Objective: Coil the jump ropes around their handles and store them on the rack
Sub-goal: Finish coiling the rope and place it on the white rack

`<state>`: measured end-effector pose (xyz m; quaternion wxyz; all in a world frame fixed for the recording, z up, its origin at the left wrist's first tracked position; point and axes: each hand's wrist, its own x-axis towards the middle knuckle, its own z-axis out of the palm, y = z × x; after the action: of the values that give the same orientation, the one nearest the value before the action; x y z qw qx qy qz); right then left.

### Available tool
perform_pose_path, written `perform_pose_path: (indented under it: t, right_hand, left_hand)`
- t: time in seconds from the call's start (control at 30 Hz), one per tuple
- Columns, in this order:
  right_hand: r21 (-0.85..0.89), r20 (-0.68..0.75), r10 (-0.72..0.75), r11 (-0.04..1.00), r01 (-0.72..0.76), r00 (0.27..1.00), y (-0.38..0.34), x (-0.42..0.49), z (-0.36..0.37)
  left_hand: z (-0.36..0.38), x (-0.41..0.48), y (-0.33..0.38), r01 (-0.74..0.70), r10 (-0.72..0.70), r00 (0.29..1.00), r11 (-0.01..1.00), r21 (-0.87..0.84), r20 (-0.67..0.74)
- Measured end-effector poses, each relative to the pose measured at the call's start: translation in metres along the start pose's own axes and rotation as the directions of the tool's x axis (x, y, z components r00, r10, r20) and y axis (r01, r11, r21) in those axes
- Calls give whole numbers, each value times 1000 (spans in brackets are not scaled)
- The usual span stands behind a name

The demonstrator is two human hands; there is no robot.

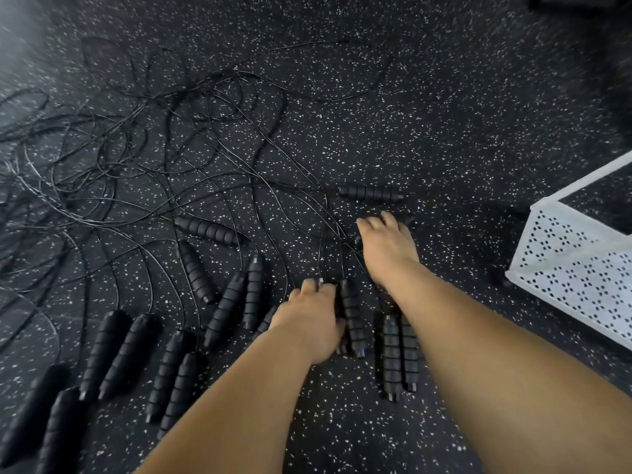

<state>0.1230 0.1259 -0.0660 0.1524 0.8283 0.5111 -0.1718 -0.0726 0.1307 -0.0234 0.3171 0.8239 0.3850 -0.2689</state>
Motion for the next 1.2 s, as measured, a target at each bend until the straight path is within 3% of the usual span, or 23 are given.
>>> perform_pose_path:
  t: [0.13, 0.37, 0.47, 0.63, 0.7, 0.8, 0.93, 1.0, 1.2]
  right_hand:
    - [-119, -57, -3, 993, -4, 998, 3, 14, 8]
    - [70, -318, 38, 997, -16, 947, 22, 38, -8]
    - [86, -300, -1, 996, 28, 954, 21, 47, -12]
    - [12, -151, -86, 996, 88, 985, 15, 66, -9]
    - [37, -131, -61, 997, 67, 990, 12, 72, -9]
    - [22, -215, -3, 1000, 8, 977, 7, 79, -11]
    - [18, -109, 34, 999, -33, 993, 5, 74, -3]
    - [-29, -131, 23, 999, -27, 991, 8, 70, 4]
    - [117, -175, 137, 986, -118, 975, 19, 52, -26]
  left_hand:
    - [-3, 3, -26, 56, -56, 998, 998, -16, -2]
    - [-7, 14, -34, 81, -88, 994, 993, -91, -70]
    - [-6, 17, -33, 80, -88, 993, 992, -97, -82]
    - [-6, 17, -35, 87, -99, 991, 989, -122, -90]
    - [-6, 17, -36, 93, -104, 991, 988, -125, -87]
    - [-5, 17, -38, 94, -104, 992, 988, -120, -77]
    - [-4, 17, -42, 104, -113, 991, 988, -118, -73]
    - [-4, 17, -43, 103, -112, 991, 988, -115, -69]
    - [-19, 10, -30, 73, -77, 996, 994, -78, -53]
